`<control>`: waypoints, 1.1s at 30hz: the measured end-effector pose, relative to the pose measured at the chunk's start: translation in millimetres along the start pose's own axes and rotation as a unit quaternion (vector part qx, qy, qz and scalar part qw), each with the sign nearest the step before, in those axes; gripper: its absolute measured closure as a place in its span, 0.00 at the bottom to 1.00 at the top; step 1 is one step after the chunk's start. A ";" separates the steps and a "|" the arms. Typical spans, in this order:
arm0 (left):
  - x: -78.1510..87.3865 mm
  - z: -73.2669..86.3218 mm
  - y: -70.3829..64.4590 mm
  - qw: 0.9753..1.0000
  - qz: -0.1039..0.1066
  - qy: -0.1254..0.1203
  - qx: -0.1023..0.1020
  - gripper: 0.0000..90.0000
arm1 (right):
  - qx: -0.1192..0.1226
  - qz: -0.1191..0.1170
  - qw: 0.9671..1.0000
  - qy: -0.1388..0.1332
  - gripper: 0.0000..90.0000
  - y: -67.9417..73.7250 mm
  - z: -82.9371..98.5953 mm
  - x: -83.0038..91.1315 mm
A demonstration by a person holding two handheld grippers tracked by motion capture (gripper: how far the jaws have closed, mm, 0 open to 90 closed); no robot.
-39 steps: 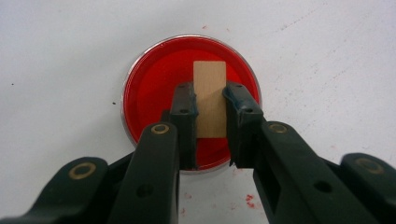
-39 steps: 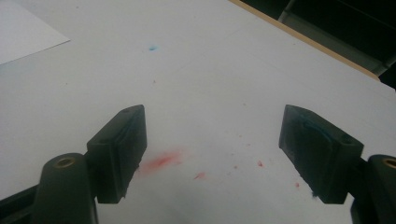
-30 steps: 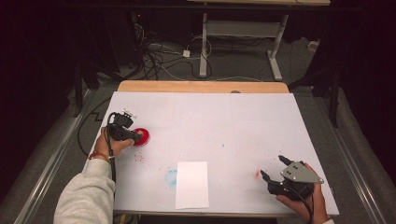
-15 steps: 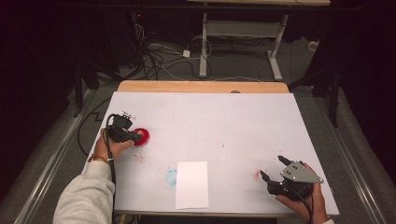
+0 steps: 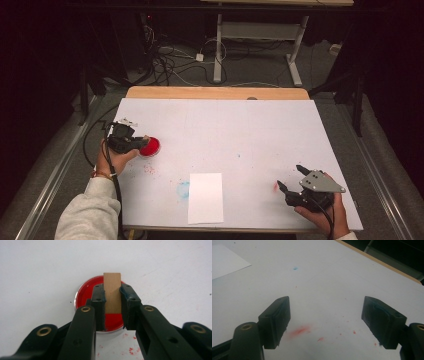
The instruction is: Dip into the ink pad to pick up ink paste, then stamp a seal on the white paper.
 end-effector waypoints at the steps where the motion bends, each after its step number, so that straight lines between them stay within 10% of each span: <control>1: 2.2 0.3 -0.6 1.000 0.001 -0.005 -0.002 0.82 | 0.000 0.001 1.000 0.001 0.26 -0.3 0.1 -0.2; 15: 33.8 -3.1 -47.8 0.995 0.022 -0.069 -0.066 0.82 | -0.010 0.012 1.000 -0.007 0.27 -5.0 -3.2 0.9; 33: 45.3 -9.9 -120.4 0.980 0.086 -0.075 -0.166 0.82 | -0.017 0.021 1.000 -0.010 0.27 -6.8 -0.6 7.2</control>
Point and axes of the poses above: each handheld gripper's, and its own axes: x roughly backward along the jaws, z roughly out of its underside, y roughly to its left, the point moved 3 cm from there along -x, roughly forward along the jaws, and after that the axes turned 3 degrees about -z, right-handed, at the moved point
